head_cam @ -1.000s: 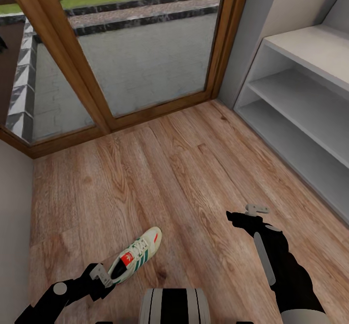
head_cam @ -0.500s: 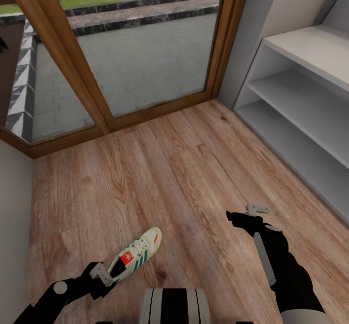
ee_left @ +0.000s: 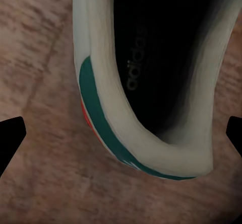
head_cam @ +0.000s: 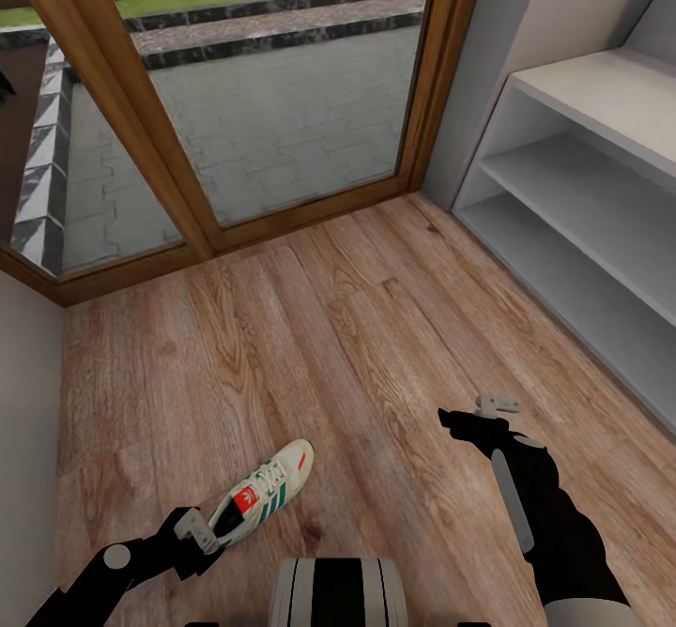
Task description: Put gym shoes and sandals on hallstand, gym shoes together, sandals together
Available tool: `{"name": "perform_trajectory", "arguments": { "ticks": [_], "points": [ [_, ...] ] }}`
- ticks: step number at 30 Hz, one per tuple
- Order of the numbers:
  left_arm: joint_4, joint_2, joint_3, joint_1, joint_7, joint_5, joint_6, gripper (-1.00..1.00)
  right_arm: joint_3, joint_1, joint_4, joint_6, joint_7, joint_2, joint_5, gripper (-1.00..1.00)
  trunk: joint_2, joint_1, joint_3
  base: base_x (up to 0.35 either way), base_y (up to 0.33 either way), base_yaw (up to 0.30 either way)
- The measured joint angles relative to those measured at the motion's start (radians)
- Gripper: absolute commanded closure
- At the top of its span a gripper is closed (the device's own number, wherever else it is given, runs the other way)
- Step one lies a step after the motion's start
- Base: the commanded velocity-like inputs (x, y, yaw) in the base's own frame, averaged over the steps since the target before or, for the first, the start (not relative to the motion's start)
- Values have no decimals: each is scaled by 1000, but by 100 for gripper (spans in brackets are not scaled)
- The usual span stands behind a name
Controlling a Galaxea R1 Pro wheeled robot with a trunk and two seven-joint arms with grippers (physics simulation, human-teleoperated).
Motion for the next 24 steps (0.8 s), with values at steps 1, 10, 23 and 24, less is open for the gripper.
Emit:
{"name": "perform_trajectory", "arguments": {
  "ticks": [1,10,23,24],
  "points": [
    [0,0,0,0,0,0,0,-100,0,0,0,0,0,0,0,-100,0,0,0,0,0,0],
    [0,-1,-1,0,0,0,0,-100,0,0,0,0,0,0,0,-100,0,0,0,4,-7,0],
    [0,-1,-1,0,0,0,0,-100,0,0,0,0,0,0,0,-100,0,0,0,38,-45,0],
    [0,-1,-1,0,0,0,0,-100,0,0,0,0,0,0,0,-100,0,0,0,1,-2,0]
  ]
}}
